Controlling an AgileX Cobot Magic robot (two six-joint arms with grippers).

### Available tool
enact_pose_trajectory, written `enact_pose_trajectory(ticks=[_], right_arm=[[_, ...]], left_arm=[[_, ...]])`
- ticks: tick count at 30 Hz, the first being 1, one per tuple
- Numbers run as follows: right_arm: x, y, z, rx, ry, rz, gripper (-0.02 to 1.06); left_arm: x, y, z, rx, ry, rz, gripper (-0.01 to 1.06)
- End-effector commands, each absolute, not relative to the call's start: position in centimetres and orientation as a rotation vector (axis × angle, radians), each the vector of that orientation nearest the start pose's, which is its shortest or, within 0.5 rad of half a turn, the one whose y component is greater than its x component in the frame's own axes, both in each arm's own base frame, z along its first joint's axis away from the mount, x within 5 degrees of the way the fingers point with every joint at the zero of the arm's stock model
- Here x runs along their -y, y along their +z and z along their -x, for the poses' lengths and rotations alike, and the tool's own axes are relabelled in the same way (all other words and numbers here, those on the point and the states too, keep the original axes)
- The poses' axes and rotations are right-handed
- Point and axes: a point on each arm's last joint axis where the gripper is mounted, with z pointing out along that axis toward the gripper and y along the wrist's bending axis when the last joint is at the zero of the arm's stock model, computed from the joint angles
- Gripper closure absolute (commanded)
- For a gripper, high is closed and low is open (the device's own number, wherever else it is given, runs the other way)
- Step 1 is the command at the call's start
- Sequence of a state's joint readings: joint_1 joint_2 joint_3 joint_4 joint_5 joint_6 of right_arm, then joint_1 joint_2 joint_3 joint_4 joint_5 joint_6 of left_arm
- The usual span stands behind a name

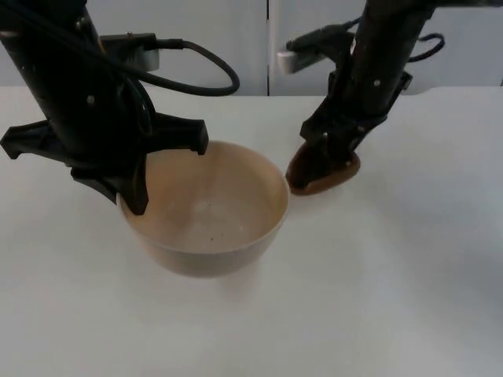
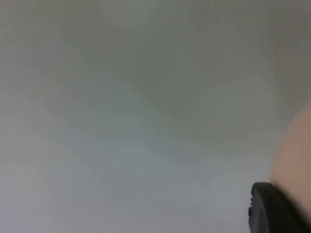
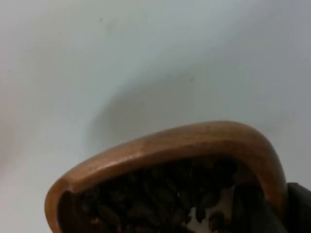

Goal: Pick up the bowl with the left hand and pour the coffee beans from the cup into the bowl with the right hand.

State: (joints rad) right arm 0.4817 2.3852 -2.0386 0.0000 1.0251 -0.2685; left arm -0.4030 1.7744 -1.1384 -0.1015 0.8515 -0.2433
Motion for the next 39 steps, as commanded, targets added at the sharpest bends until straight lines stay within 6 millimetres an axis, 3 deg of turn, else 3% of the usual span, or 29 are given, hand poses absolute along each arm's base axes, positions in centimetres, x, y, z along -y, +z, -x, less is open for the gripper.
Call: enact_pose_trajectory(ticks=[1, 3, 4, 7, 9, 12, 17, 22, 29, 39], right_arm=[[-23.4, 18.2, -44.4, -2.633, 0.046, 1.049, 1.05], [-23.1, 20.2, -43.8, -2.626, 0.055, 1.051, 1.05], [-23.1, 20.2, -43.8, -2.626, 0.055, 1.051, 1.05], [-22.6, 23.9, -42.8, -2.596, 0.059, 1.040, 1.05], [-22.4, 24.8, -42.5, -2.588, 0.062, 1.029, 1.05], [-21.8, 28.3, -41.3, -2.559, 0.076, 0.994, 1.05], [-21.3, 31.0, -40.0, -2.537, 0.082, 0.980, 1.05], [-21.6, 32.1, -39.3, -2.516, 0.079, 0.982, 1.05], [-24.4, 32.2, -37.5, -2.479, 0.095, 1.068, 1.05], [-28.1, 32.4, -34.9, -2.380, -0.123, 1.168, 1.05]], left_arm=[[14.1, 19.5, -30.6, -2.985, -0.223, -0.132, 1.05], [14.1, 19.5, -30.6, -2.985, -0.223, -0.132, 1.05], [14.1, 19.5, -30.6, -2.985, -0.223, -0.132, 1.05], [14.1, 19.5, -30.6, -2.985, -0.223, -0.132, 1.05], [14.1, 19.5, -30.6, -2.985, -0.223, -0.132, 1.05], [14.1, 19.5, -30.6, -2.985, -0.226, -0.102, 1.05], [14.1, 19.5, -30.7, -2.974, -0.241, -0.050, 1.05], [14.2, 19.5, -30.8, -2.963, -0.248, 0.002, 1.05], [14.2, 19.5, -30.9, -2.960, -0.251, 0.027, 1.05], [14.2, 19.5, -30.9, -2.957, -0.252, 0.027, 1.05]])
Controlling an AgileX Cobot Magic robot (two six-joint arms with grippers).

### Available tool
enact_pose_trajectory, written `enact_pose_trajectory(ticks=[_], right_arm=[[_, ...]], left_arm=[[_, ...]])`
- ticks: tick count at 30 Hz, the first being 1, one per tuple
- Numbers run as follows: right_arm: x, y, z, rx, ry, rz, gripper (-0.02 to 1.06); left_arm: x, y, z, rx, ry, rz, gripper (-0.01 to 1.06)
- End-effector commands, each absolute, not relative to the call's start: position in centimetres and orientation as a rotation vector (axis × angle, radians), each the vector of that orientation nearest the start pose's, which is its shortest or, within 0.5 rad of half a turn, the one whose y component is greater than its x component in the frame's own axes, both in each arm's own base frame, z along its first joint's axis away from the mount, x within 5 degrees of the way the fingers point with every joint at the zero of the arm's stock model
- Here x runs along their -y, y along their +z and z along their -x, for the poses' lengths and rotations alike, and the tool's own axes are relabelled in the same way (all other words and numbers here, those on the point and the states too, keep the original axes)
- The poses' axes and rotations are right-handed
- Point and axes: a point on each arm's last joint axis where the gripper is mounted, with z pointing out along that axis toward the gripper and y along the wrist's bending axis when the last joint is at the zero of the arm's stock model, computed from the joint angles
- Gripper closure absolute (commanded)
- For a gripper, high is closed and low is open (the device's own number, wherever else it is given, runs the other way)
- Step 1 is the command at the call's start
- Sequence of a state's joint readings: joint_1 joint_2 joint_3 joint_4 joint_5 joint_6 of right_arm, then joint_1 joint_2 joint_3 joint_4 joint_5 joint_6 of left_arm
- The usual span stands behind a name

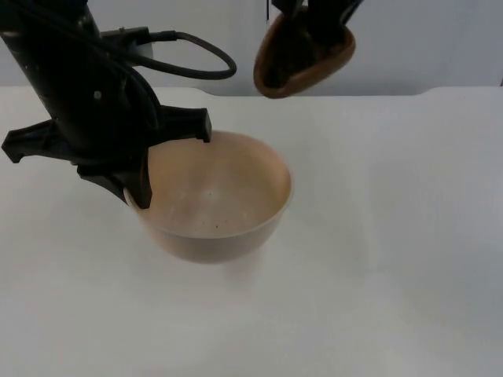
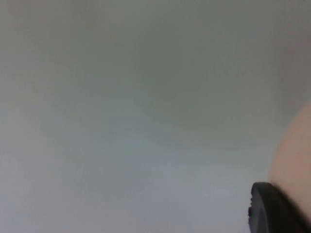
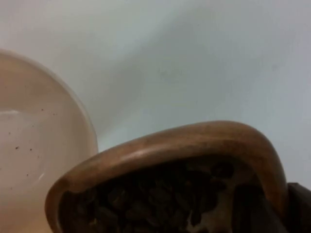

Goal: Pick up the bowl with the left hand and pour the coffee beans from the cup into the bowl with the right hand.

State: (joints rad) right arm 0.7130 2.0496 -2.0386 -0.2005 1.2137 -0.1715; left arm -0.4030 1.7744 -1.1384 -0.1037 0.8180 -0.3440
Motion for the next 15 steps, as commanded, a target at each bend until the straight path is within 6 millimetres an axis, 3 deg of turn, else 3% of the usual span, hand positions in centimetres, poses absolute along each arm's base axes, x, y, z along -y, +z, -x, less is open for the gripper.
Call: enact_pose_trajectory(ticks=[1, 15], right_arm=[[-28.6, 32.5, -34.5, -2.367, -0.137, 1.181, 1.05], [-31.6, 33.6, -31.8, -2.157, -0.449, 1.231, 1.05]], left_arm=[[14.2, 19.5, -30.9, -2.957, -0.252, 0.027, 1.05], [14.2, 19.5, -30.9, -2.959, -0.251, 0.027, 1.05]])
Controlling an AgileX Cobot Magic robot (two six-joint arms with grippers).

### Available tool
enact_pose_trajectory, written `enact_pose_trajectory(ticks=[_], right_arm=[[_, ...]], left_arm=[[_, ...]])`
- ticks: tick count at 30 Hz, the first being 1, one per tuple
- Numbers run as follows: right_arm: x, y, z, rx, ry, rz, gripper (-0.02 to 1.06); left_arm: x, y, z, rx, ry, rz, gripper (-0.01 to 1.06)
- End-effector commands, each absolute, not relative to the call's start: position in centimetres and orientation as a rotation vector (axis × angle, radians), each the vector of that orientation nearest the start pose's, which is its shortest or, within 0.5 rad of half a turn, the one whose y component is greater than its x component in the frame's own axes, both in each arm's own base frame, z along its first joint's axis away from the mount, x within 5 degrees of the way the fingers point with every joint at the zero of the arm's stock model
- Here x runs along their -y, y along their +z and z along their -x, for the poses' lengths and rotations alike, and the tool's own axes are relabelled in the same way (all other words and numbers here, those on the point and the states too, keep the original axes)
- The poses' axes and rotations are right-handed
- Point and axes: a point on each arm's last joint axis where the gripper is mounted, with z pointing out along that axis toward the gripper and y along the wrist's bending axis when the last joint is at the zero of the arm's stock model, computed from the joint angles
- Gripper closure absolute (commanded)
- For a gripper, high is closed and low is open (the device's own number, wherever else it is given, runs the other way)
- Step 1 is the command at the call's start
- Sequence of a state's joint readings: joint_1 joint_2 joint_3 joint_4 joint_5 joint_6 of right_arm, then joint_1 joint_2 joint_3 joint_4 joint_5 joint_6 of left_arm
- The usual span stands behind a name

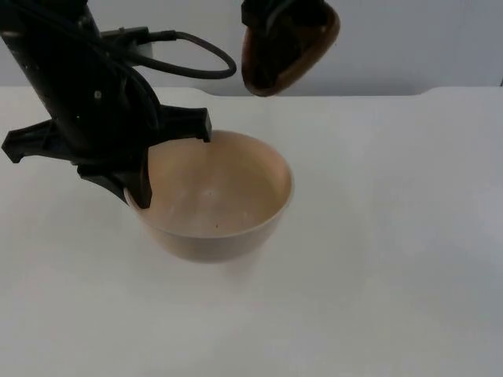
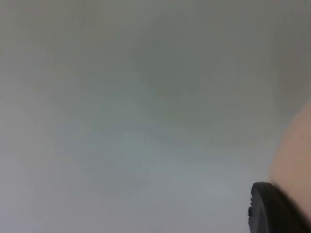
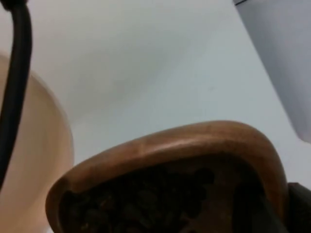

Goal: Pick up the bowl with the left hand and pour the coffee beans from the cup into the bowl with the right hand.

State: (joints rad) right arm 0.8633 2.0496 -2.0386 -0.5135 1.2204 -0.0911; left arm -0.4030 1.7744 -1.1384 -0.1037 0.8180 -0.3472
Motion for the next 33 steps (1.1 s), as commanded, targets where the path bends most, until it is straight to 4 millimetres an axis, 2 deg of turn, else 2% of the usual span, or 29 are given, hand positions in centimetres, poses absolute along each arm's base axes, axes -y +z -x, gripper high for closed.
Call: enact_pose_trajectory(ticks=[1, 17, 33], right_arm=[[-31.6, 33.6, -31.8, -2.157, -0.449, 1.231, 1.05], [-32.9, 34.6, -30.4, -2.022, -0.595, 1.222, 1.05], [-34.9, 35.9, -28.2, -1.824, -0.747, 1.240, 1.05]], left_arm=[[14.2, 19.5, -30.9, -2.959, -0.251, 0.027, 1.05], [14.2, 19.5, -30.9, -2.953, -0.254, 0.027, 1.05], [14.2, 19.6, -30.9, -2.950, -0.260, 0.031, 1.05]])
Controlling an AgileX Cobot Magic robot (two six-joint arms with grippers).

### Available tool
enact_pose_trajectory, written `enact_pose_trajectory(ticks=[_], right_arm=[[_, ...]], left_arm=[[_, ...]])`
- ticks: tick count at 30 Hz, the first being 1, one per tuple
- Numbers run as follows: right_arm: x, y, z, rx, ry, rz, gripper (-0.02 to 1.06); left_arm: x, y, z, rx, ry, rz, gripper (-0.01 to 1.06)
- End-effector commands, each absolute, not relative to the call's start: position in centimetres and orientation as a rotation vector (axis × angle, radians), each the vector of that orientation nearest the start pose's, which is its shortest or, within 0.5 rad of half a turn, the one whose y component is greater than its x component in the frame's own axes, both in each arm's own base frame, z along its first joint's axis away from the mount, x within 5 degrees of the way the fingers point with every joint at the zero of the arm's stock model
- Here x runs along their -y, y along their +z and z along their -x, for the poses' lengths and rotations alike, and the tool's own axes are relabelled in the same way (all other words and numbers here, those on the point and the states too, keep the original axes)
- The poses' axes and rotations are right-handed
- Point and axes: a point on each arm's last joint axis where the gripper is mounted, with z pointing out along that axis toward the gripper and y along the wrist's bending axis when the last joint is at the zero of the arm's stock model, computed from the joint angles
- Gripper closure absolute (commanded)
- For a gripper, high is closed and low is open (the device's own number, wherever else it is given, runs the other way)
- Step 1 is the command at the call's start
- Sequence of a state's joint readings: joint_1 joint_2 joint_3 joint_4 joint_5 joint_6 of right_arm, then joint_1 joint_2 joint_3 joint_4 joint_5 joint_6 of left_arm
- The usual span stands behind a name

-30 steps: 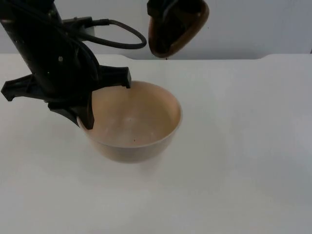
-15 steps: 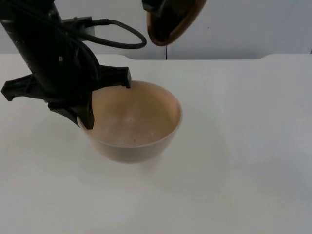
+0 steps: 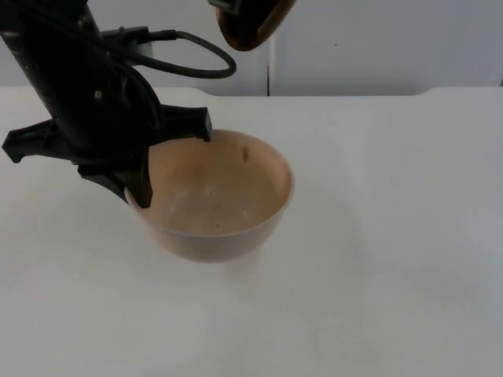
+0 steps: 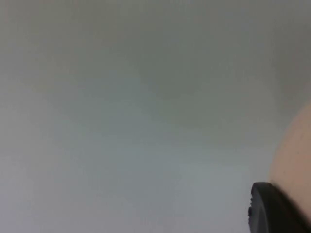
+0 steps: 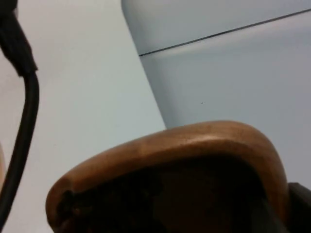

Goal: Pick up the bowl with the left hand and pour the coffee beans from the cup into the bowl with the right hand.

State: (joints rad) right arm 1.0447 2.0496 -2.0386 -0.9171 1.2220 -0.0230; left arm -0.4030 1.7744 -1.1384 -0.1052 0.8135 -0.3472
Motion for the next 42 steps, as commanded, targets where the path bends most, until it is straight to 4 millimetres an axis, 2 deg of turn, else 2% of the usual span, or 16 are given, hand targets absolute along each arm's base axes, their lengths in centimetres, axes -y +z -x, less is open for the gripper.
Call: enact_pose_trajectory(ticks=[1, 24, 32, 42], right_arm=[[-35.2, 36.0, -27.8, -1.805, -0.757, 1.244, 1.05], [-35.9, 36.7, -26.9, -1.712, -0.825, 1.248, 1.05], [-36.4, 34.5, -26.2, -1.653, -0.927, 1.274, 1.05], [-37.0, 34.6, -25.3, -1.598, -0.954, 1.286, 1.05]], left_arm=[[14.2, 19.6, -30.9, -2.950, -0.260, 0.031, 1.05], [14.2, 19.5, -30.9, -2.953, -0.258, 0.031, 1.05], [14.2, 19.5, -30.9, -2.955, -0.258, 0.031, 1.05], [14.2, 19.5, -30.9, -2.955, -0.258, 0.031, 1.05]])
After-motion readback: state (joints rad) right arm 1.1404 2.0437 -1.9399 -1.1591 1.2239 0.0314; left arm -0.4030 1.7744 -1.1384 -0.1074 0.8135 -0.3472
